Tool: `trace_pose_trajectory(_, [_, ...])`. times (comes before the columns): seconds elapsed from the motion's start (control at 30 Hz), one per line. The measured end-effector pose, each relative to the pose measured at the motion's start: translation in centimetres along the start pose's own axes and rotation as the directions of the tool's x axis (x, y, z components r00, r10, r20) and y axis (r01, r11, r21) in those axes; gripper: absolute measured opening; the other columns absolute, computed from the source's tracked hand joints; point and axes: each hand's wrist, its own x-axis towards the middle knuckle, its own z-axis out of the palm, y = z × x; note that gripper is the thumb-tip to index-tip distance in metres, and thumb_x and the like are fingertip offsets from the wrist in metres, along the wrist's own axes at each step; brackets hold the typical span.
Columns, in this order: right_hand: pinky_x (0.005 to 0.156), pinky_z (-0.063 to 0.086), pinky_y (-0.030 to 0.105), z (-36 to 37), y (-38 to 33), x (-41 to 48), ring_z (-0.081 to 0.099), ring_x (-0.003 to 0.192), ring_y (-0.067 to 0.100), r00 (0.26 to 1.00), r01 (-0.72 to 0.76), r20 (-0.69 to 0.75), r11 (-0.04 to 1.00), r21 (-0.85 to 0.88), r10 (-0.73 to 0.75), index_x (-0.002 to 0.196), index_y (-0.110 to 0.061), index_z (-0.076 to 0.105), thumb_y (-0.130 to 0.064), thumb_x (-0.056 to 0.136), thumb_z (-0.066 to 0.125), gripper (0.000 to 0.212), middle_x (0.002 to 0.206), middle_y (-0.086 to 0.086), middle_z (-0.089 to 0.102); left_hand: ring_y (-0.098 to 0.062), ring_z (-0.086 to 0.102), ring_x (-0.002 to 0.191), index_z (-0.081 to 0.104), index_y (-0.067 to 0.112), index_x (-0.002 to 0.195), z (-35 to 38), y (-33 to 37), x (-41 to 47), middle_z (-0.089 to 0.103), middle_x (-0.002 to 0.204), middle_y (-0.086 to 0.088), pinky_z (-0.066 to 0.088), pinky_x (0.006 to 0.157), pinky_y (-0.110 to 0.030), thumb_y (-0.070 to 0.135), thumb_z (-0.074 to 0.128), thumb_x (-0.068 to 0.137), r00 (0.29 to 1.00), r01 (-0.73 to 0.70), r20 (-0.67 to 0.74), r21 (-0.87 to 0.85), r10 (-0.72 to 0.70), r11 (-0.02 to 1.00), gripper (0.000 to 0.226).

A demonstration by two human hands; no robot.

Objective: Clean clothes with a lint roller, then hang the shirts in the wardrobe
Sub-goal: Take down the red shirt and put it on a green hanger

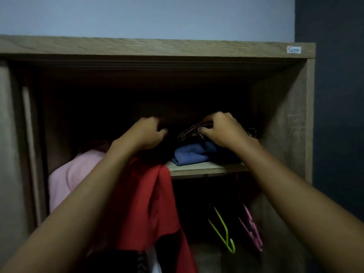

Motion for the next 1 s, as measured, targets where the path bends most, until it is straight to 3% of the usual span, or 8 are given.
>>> trace_pose_trajectory(0.17, [0.082,0.058,0.038,2.7,-5.4,-0.4,0.068,0.092,0.023,0.988,0.153,0.015,0.976,0.152,-0.157,0.097,-0.022,0.074,-0.047,0.088,0.065,0.028,0.095,0.004,0.073,-0.041,0.06,0.117,0.06,0.007,0.127,-2.1,-6.0,-3.5,0.061,0.13,-0.023,0.051,0.098,-0.046,0.057,0.061,0.089,0.927,0.369,-0.009,0.196,-0.375,0.908,0.063])
trace_pose_trajectory(0.27, [0.079,0.058,0.035,4.6,-8.2,-0.5,0.068,0.085,0.018,0.978,0.166,0.094,0.964,0.209,-0.188,0.09,-0.021,0.077,-0.045,0.087,0.068,0.026,0.086,0.002,0.074,-0.04,0.057,0.124,0.057,0.008,0.134,-1.3,-7.8,-5.1,0.058,0.137,-0.022,0.049,0.103,-0.046,0.067,0.065,0.081,0.874,0.442,0.095,0.257,-0.477,0.86,0.08])
trace_pose_trajectory(0.33, [0.08,0.058,0.033,5.9,-9.7,-0.5,0.068,0.084,0.018,0.968,0.163,0.149,0.958,0.237,-0.201,0.09,-0.021,0.078,-0.045,0.087,0.069,0.026,0.087,0.004,0.074,-0.039,0.056,0.125,0.055,0.01,0.136,-0.4,-8.3,-5.8,0.057,0.138,-0.021,0.047,0.104,-0.046,0.06,0.068,0.082,0.878,0.43,0.098,0.271,-0.469,0.862,0.075])
trace_pose_trajectory(0.57, [0.061,0.049,0.022,8.5,-11.5,0.6,0.069,0.078,0.019,0.964,0.079,0.226,0.962,0.263,-0.141,0.09,-0.014,0.077,-0.041,0.086,0.072,0.028,0.086,0.005,0.074,-0.042,0.061,0.106,0.064,0.008,0.116,0.3,-7.4,-6.6,0.063,0.116,-0.021,0.051,0.088,-0.047,0.029,0.057,0.093,0.973,0.204,-0.155,0.218,-0.173,0.954,0.032])
trace_pose_trajectory(0.7, [0.074,0.044,0.023,8.3,-11.5,2.1,0.068,0.104,0.028,0.973,0.017,0.217,0.96,0.281,-0.081,0.11,-0.013,0.074,-0.042,0.089,0.068,0.036,0.113,0.01,0.073,-0.027,0.055,0.094,0.062,0.011,0.112,0.0,-6.4,-7.3,0.049,0.107,-0.011,0.048,0.083,-0.038,0.023,0.052,0.102,0.951,-0.093,-0.304,-0.137,0.047,0.986,0.019])
trace_pose_trajectory(0.8, [0.083,0.043,0.023,6.9,-11.6,3.3,0.063,0.117,0.028,0.987,-0.039,0.157,0.937,0.347,-0.018,0.124,-0.018,0.069,-0.049,0.092,0.063,0.045,0.129,0.011,0.067,-0.003,0.051,0.089,0.062,0.022,0.103,-1.5,-5.9,-8.5,0.048,0.098,0.004,0.042,0.083,-0.023,0.023,0.054,0.101,0.939,-0.321,-0.241,-0.348,0.247,0.881,0.008])
trace_pose_trajectory(0.9, [0.087,0.047,0.025,6.7,-12.7,2.9,0.063,0.117,0.024,0.969,-0.049,0.239,0.907,0.419,-0.058,0.125,-0.024,0.069,-0.062,0.086,0.063,0.054,0.128,0.006,0.068,-0.001,0.055,0.089,0.063,0.024,0.1,-2.4,-5.6,-10.2,0.056,0.098,0.005,0.041,0.082,-0.016,0.021,0.057,0.1,0.918,-0.383,-0.099,-0.469,0.383,0.796,0.006])
trace_pose_trajectory(1.0, [0.079,0.053,0.029,8.6,-13.5,1.4,0.068,0.099,0.022,0.896,-0.004,0.434,0.977,0.212,-0.091,0.112,-0.016,0.071,-0.063,0.078,0.07,0.058,0.112,0.007,0.071,-0.002,0.056,0.087,0.066,0.013,0.097,-2.5,-5.9,-11.4,0.062,0.096,0.002,0.042,0.081,-0.017,0.013,0.061,0.098,0.911,-0.358,-0.015,-0.527,0.413,0.771,0.006])
